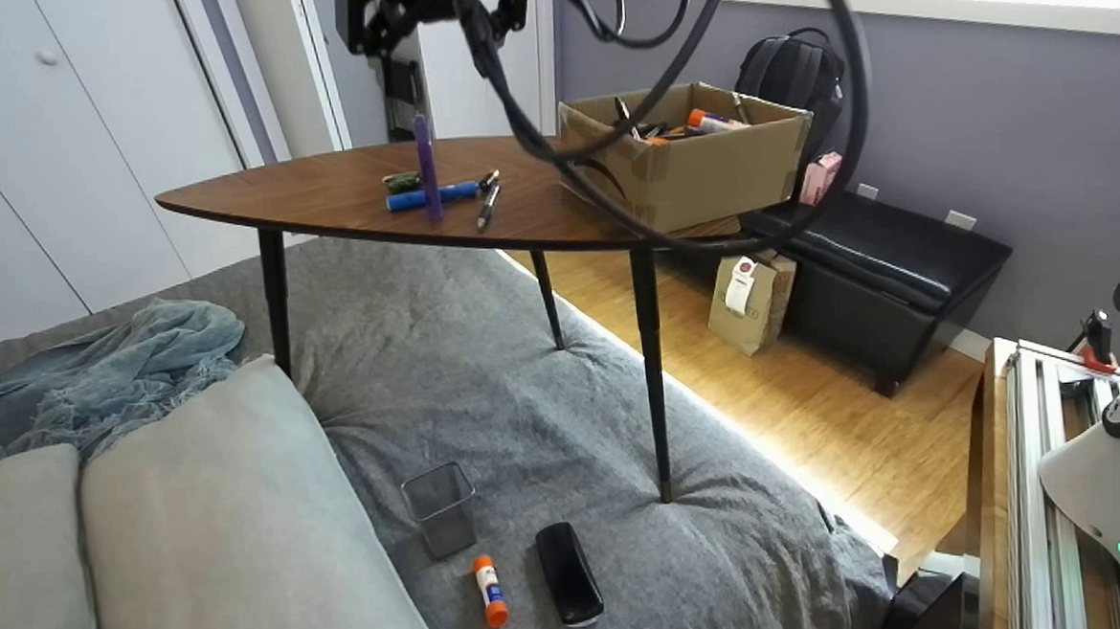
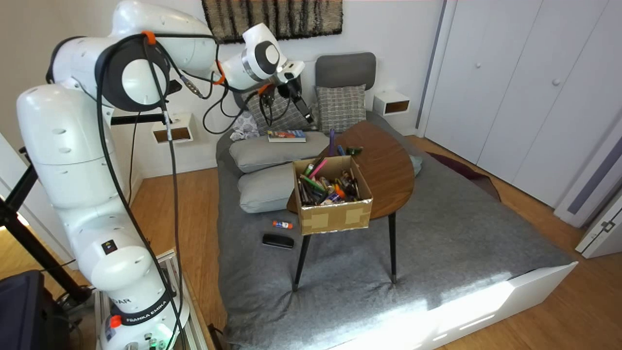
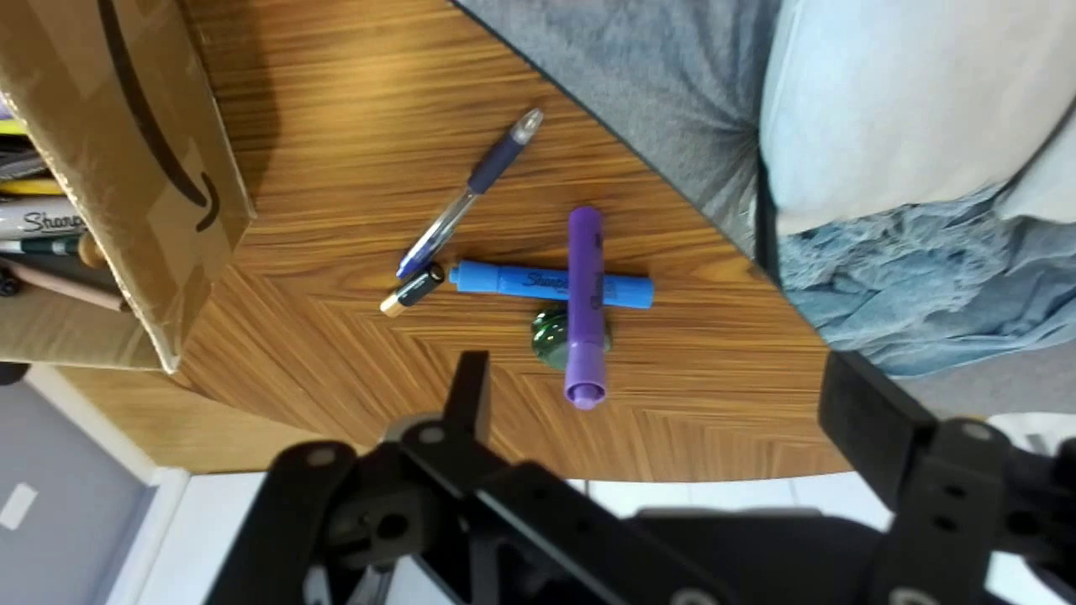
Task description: Remove a purple marker from the cardboard box and place it vertically on the table
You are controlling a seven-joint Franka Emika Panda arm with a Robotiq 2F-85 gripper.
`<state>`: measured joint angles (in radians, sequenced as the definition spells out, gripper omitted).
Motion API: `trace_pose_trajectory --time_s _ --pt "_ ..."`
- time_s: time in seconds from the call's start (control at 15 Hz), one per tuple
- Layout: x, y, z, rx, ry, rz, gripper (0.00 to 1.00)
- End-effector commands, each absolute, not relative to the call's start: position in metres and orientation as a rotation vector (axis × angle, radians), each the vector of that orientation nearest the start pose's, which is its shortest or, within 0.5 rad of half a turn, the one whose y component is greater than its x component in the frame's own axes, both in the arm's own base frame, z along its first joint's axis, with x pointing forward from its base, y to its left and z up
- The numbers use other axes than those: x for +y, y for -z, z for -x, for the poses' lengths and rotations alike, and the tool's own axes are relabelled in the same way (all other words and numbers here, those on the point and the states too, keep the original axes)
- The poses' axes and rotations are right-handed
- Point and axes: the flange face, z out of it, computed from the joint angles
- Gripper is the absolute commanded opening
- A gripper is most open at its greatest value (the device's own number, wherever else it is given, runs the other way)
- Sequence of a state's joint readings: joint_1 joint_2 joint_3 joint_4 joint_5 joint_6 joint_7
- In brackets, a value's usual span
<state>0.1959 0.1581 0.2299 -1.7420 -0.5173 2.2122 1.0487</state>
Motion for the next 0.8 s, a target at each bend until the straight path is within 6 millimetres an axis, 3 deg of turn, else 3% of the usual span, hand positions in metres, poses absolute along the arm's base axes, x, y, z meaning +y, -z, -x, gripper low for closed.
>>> trace_pose_trajectory --time_s 0.0,0.2,0.53,0.6,0.73 --pt "0.237 -0.574 -0.563 0.386 0.665 3.034 1.00" --pt "0.215 -0.619 -0.541 0.229 0.464 3.031 1.00" --pt "0.116 -0.670 -0.506 -0.049 0.132 3.153 1.00" --pt "0.142 -0.658 -0.515 0.063 0.218 3.151 1.00" --pt "0.113 -0.671 -0.508 0.006 0.171 3.169 1.00"
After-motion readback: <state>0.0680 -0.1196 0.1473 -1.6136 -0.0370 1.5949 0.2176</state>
